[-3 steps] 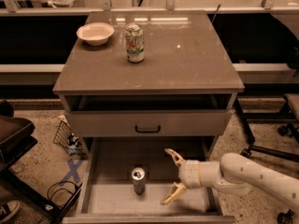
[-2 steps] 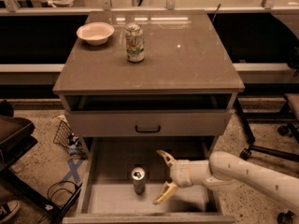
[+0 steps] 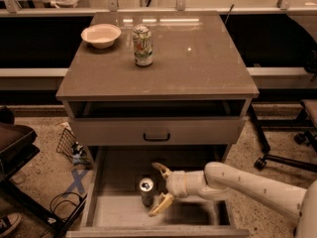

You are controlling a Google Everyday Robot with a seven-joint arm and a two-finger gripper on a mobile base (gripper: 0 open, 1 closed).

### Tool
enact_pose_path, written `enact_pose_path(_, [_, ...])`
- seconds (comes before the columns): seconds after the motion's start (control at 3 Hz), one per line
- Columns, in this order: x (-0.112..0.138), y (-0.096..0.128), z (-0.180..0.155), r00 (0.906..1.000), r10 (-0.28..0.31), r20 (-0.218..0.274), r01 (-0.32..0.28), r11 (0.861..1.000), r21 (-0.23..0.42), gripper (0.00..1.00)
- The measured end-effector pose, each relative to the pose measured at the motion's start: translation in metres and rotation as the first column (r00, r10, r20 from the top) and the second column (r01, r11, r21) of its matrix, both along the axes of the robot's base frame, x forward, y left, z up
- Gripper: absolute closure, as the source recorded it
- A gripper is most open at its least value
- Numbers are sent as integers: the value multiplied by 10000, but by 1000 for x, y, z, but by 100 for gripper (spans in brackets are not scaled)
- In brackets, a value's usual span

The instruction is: Pick redbull can from middle drawer and place on counter

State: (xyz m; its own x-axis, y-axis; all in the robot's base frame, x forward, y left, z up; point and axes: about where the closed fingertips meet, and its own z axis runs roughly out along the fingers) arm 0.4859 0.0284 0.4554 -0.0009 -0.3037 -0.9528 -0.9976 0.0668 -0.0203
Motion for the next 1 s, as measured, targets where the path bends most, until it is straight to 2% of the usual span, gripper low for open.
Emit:
enact_pose_path(0.33, [1, 11, -9, 9997, 111, -237, -102, 9992, 374, 14])
enact_pose_path(1.0, [0, 24, 20, 9996, 228, -148, -218, 9976, 654, 61])
